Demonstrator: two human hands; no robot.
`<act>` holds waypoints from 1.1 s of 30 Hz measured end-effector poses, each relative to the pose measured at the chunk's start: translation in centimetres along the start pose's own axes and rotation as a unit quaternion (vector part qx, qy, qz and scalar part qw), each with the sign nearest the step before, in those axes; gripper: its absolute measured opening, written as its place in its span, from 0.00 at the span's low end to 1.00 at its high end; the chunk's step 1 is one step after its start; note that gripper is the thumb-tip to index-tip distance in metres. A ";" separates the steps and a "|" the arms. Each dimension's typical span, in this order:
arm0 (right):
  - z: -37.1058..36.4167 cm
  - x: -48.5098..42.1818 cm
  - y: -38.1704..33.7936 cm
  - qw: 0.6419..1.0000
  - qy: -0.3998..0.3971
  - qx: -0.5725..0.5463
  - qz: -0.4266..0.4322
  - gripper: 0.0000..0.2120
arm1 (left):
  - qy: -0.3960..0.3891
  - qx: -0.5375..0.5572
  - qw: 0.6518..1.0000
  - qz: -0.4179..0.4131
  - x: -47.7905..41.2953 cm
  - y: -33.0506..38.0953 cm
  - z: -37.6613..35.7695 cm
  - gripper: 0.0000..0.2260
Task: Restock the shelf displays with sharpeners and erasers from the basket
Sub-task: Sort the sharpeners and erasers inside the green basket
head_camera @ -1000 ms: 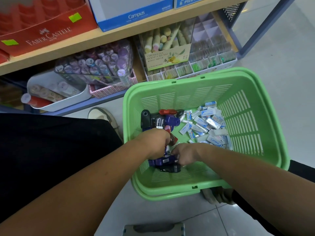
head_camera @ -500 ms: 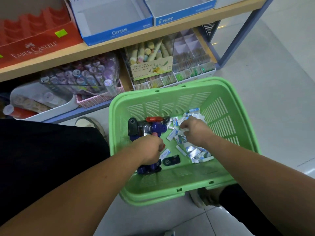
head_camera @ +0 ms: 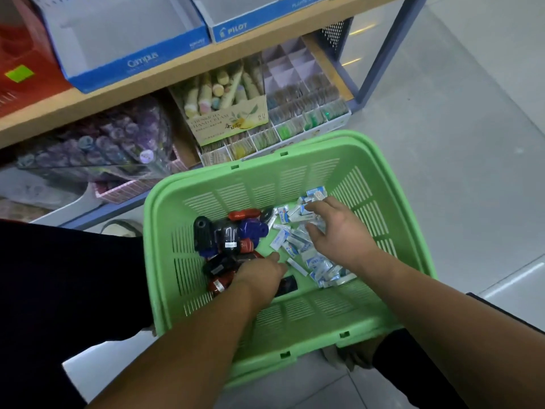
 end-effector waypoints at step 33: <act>-11.1 0.7 -3.3 0.948 -0.283 -0.073 -0.125 0.07 | 0.147 0.445 0.867 0.171 6.7 -9.9 3.2 0.13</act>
Point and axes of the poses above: each hand's wrist, its own x-axis away from the middle knuckle, its own z-axis out of the back of the hand, y = z × x, the point moved 10 cm from there along -x, towards the middle knuckle
